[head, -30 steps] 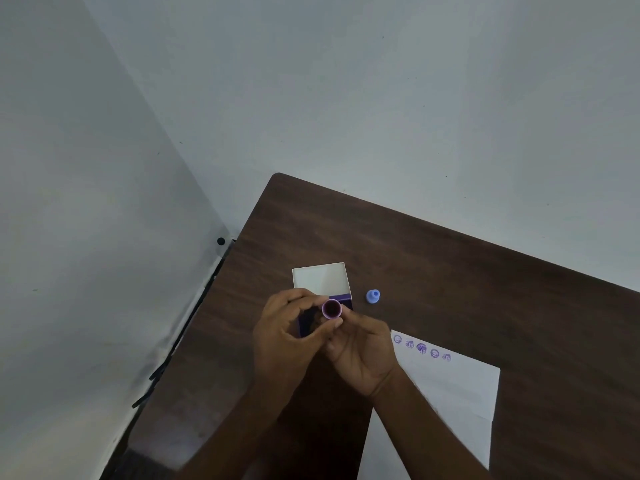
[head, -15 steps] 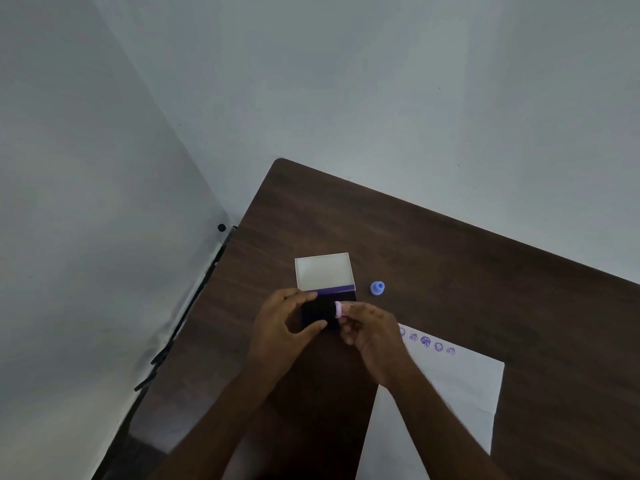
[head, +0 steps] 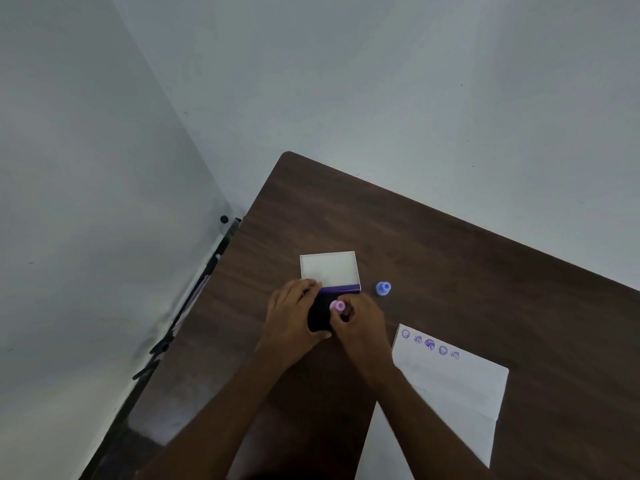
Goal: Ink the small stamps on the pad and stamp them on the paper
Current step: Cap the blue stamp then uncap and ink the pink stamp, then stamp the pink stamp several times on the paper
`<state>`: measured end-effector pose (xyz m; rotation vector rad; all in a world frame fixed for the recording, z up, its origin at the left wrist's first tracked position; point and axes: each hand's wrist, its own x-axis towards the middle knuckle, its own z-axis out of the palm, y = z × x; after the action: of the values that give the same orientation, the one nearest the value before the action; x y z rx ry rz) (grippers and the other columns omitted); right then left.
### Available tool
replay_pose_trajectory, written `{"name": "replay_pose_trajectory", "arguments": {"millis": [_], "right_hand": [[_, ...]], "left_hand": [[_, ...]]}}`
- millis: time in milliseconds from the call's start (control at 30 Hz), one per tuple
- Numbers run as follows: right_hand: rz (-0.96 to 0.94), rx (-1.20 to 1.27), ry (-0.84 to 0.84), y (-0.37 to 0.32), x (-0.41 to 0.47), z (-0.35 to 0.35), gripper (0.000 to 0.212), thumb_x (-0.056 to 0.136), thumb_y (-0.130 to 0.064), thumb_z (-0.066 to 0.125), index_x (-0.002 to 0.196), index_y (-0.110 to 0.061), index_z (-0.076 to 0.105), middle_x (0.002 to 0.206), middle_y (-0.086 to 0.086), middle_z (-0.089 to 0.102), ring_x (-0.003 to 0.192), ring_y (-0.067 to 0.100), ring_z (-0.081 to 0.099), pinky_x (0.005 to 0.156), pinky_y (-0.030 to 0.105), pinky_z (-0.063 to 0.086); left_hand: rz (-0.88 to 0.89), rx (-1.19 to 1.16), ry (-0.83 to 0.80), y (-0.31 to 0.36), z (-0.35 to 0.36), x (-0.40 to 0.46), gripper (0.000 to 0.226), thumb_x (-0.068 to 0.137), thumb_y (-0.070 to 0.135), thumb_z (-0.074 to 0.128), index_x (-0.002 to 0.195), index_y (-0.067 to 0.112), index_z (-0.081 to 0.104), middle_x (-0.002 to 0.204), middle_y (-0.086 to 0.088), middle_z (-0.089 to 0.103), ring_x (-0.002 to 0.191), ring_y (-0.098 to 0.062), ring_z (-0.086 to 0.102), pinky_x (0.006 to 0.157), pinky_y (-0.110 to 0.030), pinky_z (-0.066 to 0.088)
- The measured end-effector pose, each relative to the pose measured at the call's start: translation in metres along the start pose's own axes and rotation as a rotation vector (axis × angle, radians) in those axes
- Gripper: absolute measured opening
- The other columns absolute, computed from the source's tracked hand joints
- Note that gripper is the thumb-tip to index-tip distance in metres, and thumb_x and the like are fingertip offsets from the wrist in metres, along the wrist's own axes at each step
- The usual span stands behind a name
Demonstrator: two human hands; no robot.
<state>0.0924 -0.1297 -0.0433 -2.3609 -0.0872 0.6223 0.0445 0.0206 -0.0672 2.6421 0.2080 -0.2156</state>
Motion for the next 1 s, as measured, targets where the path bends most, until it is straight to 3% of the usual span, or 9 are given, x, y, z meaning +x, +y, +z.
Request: {"name": "replay_pose_trajectory", "arguments": {"millis": [167, 300, 500, 633, 1000], "right_hand": [[0.006, -0.023, -0.049, -0.004, 0.000, 0.002, 0.037, 0.092, -0.034, 0.058, 0.123, -0.013, 0.057, 0.121, 0.008, 0.061, 0.109, 0.019, 0.055, 0.095, 0.028, 0.040], [-0.037, -0.039, -0.031, -0.004, -0.003, 0.004, 0.032, 0.093, -0.034, 0.056, 0.116, -0.013, 0.060, 0.115, 0.008, 0.064, 0.103, 0.018, 0.057, 0.090, 0.024, 0.040], [-0.035, -0.099, -0.141, -0.005, -0.001, 0.013, 0.036, 0.094, -0.036, 0.055, 0.119, -0.012, 0.058, 0.122, 0.009, 0.062, 0.108, 0.020, 0.055, 0.095, 0.028, 0.039], [0.024, -0.088, -0.207, -0.003, -0.001, 0.017, 0.045, 0.095, -0.039, 0.052, 0.130, -0.011, 0.051, 0.133, 0.009, 0.055, 0.117, 0.021, 0.051, 0.101, 0.028, 0.035], [0.073, -0.067, -0.234, -0.004, -0.002, 0.017, 0.050, 0.094, -0.039, 0.053, 0.134, -0.011, 0.046, 0.137, 0.009, 0.051, 0.121, 0.021, 0.049, 0.104, 0.028, 0.034]], "left_hand": [[0.017, -0.026, 0.002, -0.005, 0.000, 0.000, 0.094, 0.053, 0.064, 0.076, 0.131, 0.020, 0.047, 0.128, -0.005, 0.057, 0.117, -0.025, 0.053, 0.100, -0.033, 0.028], [0.033, -0.045, -0.003, -0.006, 0.000, -0.002, 0.091, 0.057, 0.058, 0.079, 0.132, 0.015, 0.051, 0.131, -0.008, 0.056, 0.121, -0.026, 0.050, 0.102, -0.032, 0.026], [0.039, -0.114, -0.001, -0.002, -0.003, -0.003, 0.083, 0.067, 0.039, 0.083, 0.135, 0.005, 0.049, 0.136, -0.017, 0.053, 0.127, -0.032, 0.047, 0.107, -0.035, 0.023], [0.035, -0.130, -0.003, -0.001, -0.003, -0.004, 0.085, 0.068, 0.039, 0.082, 0.137, 0.006, 0.046, 0.139, -0.017, 0.050, 0.130, -0.031, 0.043, 0.109, -0.032, 0.019], [0.060, -0.122, 0.030, -0.002, -0.002, -0.005, 0.085, 0.064, 0.041, 0.084, 0.134, 0.006, 0.050, 0.134, -0.016, 0.055, 0.125, -0.032, 0.048, 0.106, -0.034, 0.024]]}}
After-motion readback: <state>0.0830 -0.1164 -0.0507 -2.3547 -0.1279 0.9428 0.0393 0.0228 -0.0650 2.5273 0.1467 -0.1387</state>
